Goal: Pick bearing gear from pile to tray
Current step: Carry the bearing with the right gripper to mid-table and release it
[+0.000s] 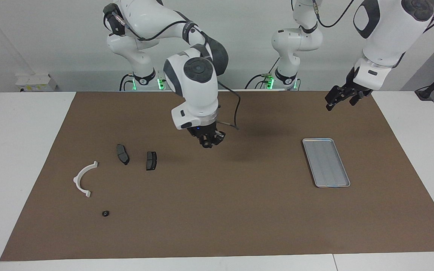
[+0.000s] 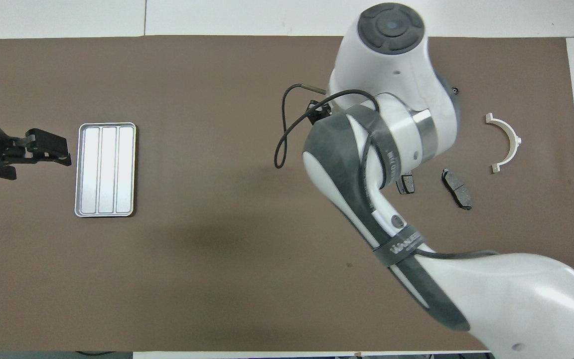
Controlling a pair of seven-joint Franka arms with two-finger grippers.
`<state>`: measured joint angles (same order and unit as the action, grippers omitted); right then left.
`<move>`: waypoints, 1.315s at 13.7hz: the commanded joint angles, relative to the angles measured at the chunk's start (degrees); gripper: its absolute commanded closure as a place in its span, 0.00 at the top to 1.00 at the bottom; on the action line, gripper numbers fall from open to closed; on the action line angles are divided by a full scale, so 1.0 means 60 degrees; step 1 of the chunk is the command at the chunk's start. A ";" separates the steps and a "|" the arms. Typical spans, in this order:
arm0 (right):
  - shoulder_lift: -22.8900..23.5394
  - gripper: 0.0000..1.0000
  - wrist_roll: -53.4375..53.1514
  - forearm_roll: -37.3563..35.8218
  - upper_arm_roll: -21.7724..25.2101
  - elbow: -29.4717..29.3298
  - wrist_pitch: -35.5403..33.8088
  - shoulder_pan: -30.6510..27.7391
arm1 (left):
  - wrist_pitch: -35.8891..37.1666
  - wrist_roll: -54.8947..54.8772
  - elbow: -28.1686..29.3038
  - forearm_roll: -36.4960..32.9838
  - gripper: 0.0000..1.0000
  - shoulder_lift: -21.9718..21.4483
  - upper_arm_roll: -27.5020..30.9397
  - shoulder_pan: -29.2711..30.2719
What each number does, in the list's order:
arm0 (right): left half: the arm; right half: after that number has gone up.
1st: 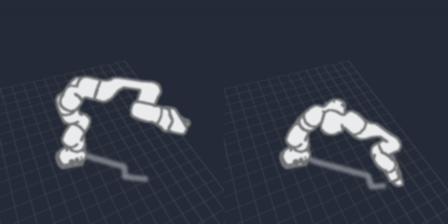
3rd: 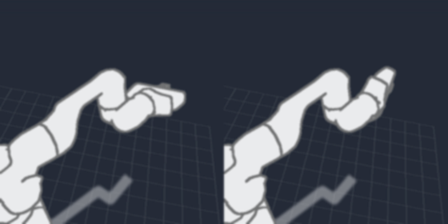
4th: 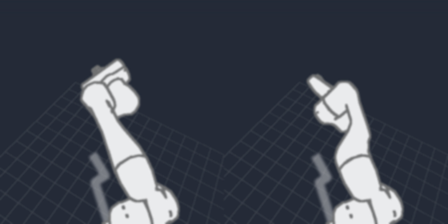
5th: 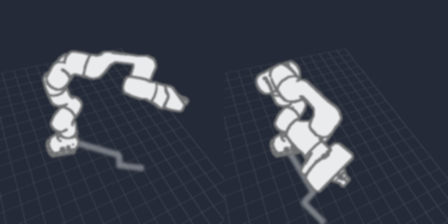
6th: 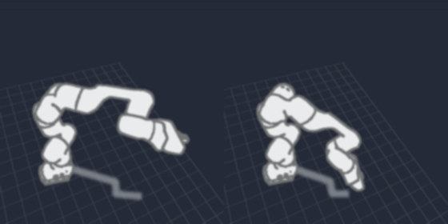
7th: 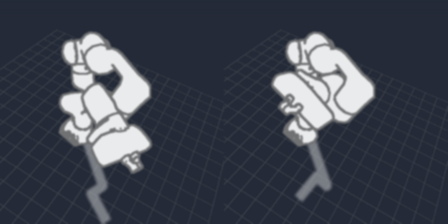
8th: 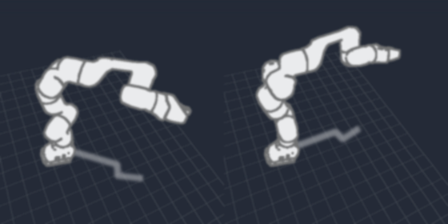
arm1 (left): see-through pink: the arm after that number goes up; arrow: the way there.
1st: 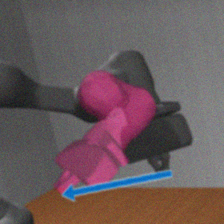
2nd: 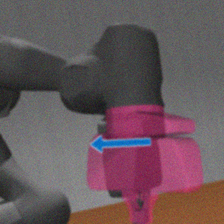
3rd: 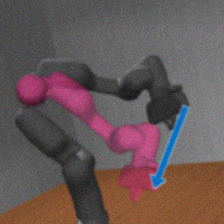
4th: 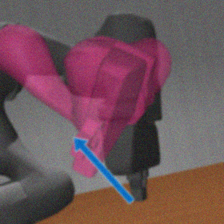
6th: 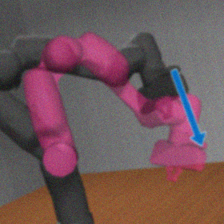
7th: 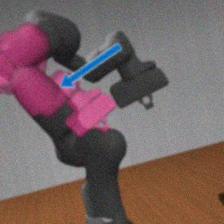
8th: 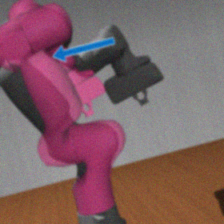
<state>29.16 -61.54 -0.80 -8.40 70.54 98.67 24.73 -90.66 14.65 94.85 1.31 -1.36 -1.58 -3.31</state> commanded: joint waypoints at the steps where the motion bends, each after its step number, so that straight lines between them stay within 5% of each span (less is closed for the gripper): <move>1: 0.0339 0.00 -0.1137 0.0060 -0.0108 -0.0272 0.0400 0.0621 | 0.0007 -0.0010 0.0218 0.0133 1.00 -0.0228 0.0059 -0.0049; 9: 0.1716 0.00 -0.2517 0.0031 -0.0108 -0.0068 0.1924 0.1649 | 0.0007 -0.0010 0.0218 0.0133 1.00 -0.0228 0.0059 -0.0049; 18: 0.1790 0.00 -0.2605 -0.0072 -0.0094 0.1864 0.4074 0.1708 | 0.0007 -0.0010 0.0218 0.0133 1.00 -0.0228 0.0059 -0.0049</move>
<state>40.83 -75.74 -0.89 -8.83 78.28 119.70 35.02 -90.66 14.65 94.84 1.31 -1.36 -1.58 -3.31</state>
